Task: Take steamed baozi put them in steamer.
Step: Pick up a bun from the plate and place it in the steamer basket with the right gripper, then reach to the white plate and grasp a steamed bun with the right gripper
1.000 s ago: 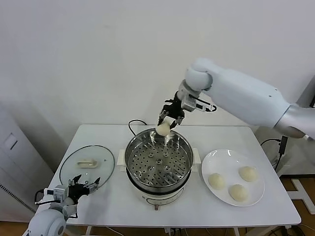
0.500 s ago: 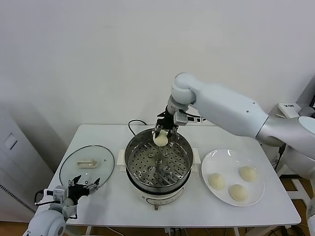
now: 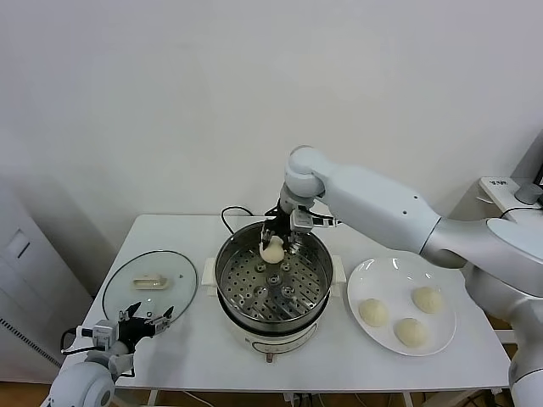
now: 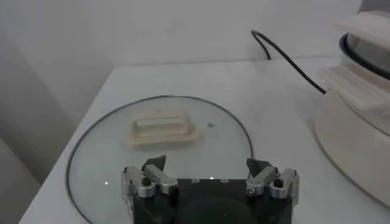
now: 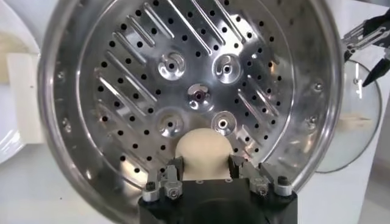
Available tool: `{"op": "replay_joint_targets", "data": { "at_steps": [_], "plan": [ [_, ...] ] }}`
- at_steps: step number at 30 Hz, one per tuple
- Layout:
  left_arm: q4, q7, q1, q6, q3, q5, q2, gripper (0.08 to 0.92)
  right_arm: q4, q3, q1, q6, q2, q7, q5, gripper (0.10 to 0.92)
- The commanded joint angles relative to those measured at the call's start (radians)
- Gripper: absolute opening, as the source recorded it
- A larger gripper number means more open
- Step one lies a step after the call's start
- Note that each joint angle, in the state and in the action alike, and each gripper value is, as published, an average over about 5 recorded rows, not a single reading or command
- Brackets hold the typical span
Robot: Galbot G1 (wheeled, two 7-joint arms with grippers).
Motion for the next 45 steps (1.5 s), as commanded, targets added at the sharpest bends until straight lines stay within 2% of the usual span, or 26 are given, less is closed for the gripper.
{"op": "replay_joint_targets", "data": {
  "at_steps": [1,5,9,12,15,18,21,29,37,45],
  "plan": [
    [-0.001,0.000,-0.001,0.000,-0.001,0.000,0.001,0.823,-0.006,0.013,-0.034,0.049,0.008,0.000,-0.051,0.481],
    [-0.001,0.000,-0.001,0.000,-0.002,0.000,0.000,0.823,-0.002,0.015,-0.030,0.049,0.003,0.001,-0.033,0.566],
    [0.000,0.000,0.000,-0.001,-0.004,-0.001,-0.001,0.823,0.004,0.004,0.022,0.028,-0.016,0.001,0.068,0.678],
    [0.000,0.000,0.001,-0.001,-0.005,-0.001,-0.002,0.823,0.011,-0.038,0.108,-0.035,-0.053,-0.021,0.195,0.762],
    [-0.002,0.000,0.001,-0.002,-0.005,-0.001,-0.002,0.823,0.026,-0.130,0.217,-0.170,-0.117,-0.056,0.391,0.811],
    [-0.006,0.000,0.001,-0.002,-0.006,-0.002,-0.002,0.823,0.041,-0.241,0.328,-0.339,-0.193,-0.093,0.586,0.821],
    [-0.008,0.000,0.001,-0.003,-0.008,-0.003,-0.001,0.823,0.040,-0.347,0.424,-0.483,-0.258,-0.118,0.717,0.822],
    [-0.017,0.001,0.002,-0.005,-0.008,-0.005,0.000,0.823,0.032,-0.548,0.556,-0.780,-0.387,-0.160,0.906,0.823],
    [-0.019,0.001,0.003,-0.006,-0.012,-0.008,0.003,0.823,0.042,-0.629,0.514,-0.852,-0.478,-0.153,0.943,0.823],
    [-0.025,0.001,0.014,-0.006,-0.023,-0.008,-0.004,0.823,0.069,-0.594,0.363,-0.873,-0.505,-0.107,0.955,0.823]
  ]
}}
